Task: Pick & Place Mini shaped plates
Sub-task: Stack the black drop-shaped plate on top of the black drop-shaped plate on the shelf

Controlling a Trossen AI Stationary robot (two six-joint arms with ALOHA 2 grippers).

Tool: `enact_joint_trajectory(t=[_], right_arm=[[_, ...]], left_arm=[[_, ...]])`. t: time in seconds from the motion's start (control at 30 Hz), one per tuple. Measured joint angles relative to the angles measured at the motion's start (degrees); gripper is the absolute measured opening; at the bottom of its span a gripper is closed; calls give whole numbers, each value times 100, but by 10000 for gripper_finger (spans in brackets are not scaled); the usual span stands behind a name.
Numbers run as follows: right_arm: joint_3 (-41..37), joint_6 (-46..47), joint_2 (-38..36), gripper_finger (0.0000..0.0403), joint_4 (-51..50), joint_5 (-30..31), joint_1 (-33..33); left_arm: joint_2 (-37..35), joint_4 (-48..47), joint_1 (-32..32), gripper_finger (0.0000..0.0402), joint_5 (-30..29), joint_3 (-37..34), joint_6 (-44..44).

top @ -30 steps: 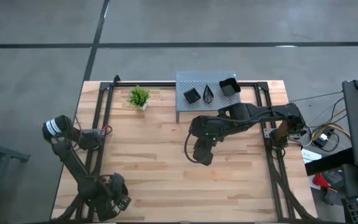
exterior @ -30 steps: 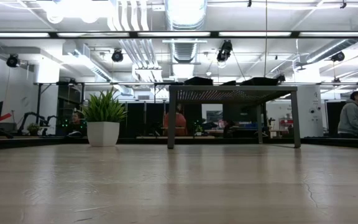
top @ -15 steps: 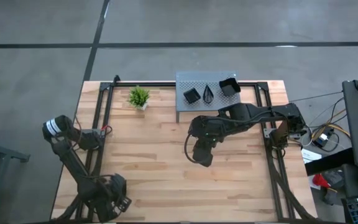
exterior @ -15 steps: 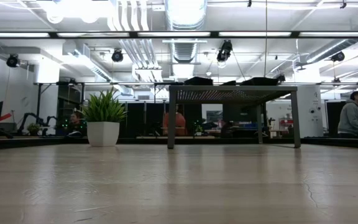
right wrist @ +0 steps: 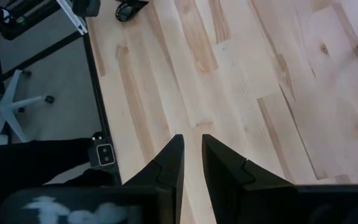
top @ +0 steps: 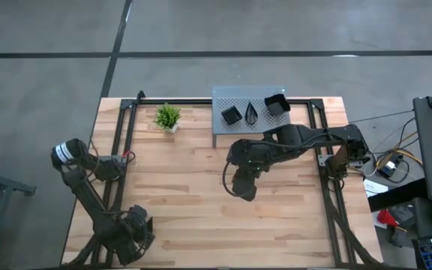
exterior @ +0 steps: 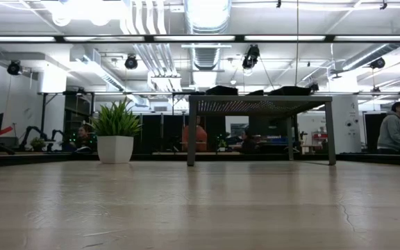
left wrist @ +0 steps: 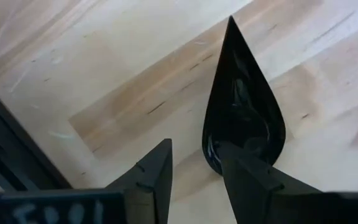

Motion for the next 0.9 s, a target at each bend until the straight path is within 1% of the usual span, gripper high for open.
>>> enact_joint_trajectory(t=[0.1,0.3,0.5,0.63,0.8,0.9], right_arm=[[0,-11,0,52,64,2,0],[-1,-12,0,52,109,6,0],[-2,-13,0,52,120,79,-2],[-2,-13,0,52,120,91,0],[-4,-7,0,52,120,94,-2],[-4,-5,0,52,120,94,0]], left_arm=[[34,86,4,128,-2,-23,29],[168,547,5,128,-34,-101,-1],[246,586,26,121,-44,-117,-6],[246,616,29,84,-44,-165,-6],[246,636,36,14,-87,-179,34],[246,639,69,3,-152,-188,11]])
